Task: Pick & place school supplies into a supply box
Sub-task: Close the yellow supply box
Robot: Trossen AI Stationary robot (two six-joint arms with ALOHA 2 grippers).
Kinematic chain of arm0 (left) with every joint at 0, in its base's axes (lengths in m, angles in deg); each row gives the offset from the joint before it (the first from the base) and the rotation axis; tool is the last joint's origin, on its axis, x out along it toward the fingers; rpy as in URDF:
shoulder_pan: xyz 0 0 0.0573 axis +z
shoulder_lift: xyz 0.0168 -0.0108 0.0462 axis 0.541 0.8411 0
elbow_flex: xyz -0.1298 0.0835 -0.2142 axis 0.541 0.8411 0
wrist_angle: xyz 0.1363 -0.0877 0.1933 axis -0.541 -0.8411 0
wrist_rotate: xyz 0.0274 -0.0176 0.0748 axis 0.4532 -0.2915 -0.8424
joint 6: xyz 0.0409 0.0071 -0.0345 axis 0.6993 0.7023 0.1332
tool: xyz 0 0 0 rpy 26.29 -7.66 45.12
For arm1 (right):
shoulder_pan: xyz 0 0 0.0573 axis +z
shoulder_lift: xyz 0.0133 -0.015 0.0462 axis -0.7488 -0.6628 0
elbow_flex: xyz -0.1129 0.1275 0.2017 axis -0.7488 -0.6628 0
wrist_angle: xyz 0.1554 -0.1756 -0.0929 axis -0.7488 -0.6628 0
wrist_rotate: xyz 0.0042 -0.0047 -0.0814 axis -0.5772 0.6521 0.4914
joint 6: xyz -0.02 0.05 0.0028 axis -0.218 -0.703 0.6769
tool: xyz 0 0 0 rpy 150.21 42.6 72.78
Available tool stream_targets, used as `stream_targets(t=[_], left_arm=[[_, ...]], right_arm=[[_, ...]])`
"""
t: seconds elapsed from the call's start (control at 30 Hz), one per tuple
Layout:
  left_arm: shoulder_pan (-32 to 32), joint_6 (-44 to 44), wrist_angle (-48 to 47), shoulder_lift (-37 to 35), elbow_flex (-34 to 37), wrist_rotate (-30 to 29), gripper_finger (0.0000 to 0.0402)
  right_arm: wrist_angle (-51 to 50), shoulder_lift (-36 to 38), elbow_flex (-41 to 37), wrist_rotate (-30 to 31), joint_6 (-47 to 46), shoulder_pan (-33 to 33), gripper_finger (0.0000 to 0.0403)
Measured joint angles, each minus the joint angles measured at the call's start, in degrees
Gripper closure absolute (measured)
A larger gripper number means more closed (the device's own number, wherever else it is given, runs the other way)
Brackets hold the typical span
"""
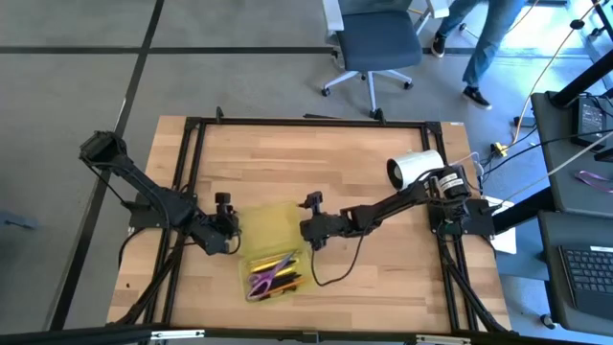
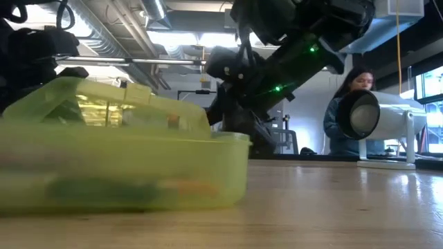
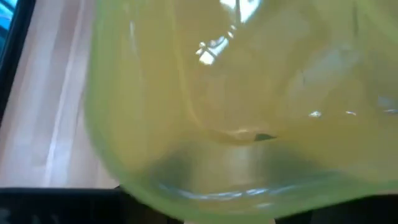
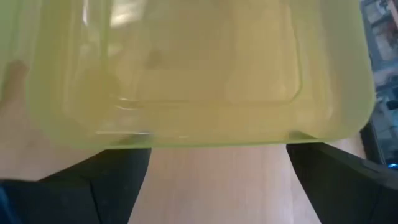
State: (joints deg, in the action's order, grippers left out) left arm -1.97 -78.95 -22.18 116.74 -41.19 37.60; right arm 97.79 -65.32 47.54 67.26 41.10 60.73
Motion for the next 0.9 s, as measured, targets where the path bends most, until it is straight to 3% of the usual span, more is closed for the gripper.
stream_targets(t=[0.17,0.53,0.9], left_arm=[[0.00,4.78,0.71,0.06,0.10,-1.21,0.0245],[0.06,11.07,0.87,0.06,-2.99,-8.80,0.0273],[0.00,14.74,3.61,0.08,-4.96,-9.37,0.0296]], right_arm=[[-0.79,-0.11,0.96,1.53,5.27,0.36,0.0027],[-0.63,-0.11,1.07,2.43,4.86,0.46,0.0027],[-2.89,3.02,0.96,4.72,2.83,0.46,0.0027]])
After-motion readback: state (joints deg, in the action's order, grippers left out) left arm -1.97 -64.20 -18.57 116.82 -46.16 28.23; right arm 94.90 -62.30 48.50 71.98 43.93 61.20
